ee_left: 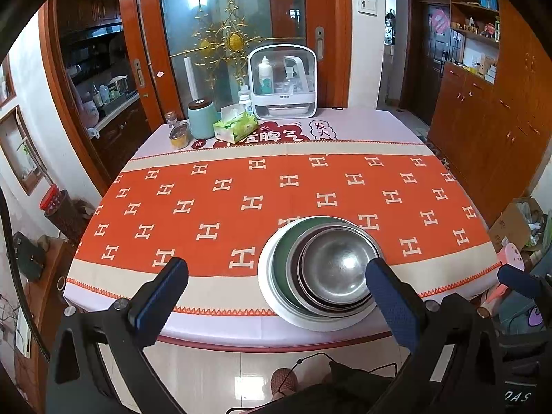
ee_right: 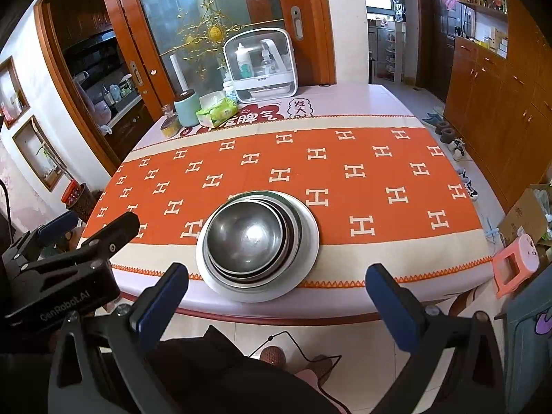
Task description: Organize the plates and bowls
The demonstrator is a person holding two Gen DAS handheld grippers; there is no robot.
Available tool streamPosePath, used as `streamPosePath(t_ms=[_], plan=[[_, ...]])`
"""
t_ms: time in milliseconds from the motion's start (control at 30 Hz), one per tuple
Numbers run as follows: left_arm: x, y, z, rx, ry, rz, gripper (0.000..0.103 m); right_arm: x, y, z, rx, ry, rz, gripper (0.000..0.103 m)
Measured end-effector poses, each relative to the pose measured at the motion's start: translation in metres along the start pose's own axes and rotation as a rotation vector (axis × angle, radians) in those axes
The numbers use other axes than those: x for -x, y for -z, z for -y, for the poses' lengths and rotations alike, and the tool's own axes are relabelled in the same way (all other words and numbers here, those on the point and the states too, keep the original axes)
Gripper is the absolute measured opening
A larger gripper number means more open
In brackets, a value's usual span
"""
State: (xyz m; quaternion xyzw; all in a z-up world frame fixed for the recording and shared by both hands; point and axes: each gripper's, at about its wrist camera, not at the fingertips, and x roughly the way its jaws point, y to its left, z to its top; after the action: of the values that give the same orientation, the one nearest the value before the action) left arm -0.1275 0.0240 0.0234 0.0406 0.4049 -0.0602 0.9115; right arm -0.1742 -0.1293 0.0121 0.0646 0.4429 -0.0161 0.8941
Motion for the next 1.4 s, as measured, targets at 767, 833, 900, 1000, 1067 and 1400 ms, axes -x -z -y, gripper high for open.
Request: streamPosePath(t_ms=[767, 833, 900, 1000, 1067, 1400], plan=[[-0.0038, -0.0025, -0.0018, 0.000, 0.001, -0.011, 0.102, -0.0040, 0.0007, 0.0011, -0.006, -0.014, -0.011, 0.103], [-0.0040, -0.0026, -0.0019, 0.000, 0.001, -0.011, 0.102, -0.0041, 0.0005, 0.0011, -0.006, -0.014, -0.011, 0.103], [-0.0039, -0.0026, -0.0018, 0.000, 0.001, -0.011, 0.102, -0.0039, 0.0002, 0.0015, -0.005, -0.015, -0.010, 0.103], [-0.0039, -0.0027, -0.0015, 0.000, 0.000, -0.012, 0.102, -0.0040, 0.0001, 0.0016, -0.006, -0.015, -0.011, 0.103], [-0.0038, -0.0028, -0.0012, 0.001, 0.000, -0.012, 0.102, -0.0039, -0.0001, 0.0015, -0.006, -0.014, -0.011, 0.103], [-0.0039, -0.0032, -0.0012, 0.000, 0.000, -0.012, 0.102, -0.0045, -0.0010, 0.0017, -0.006, -0.016, -0.013, 0.103]])
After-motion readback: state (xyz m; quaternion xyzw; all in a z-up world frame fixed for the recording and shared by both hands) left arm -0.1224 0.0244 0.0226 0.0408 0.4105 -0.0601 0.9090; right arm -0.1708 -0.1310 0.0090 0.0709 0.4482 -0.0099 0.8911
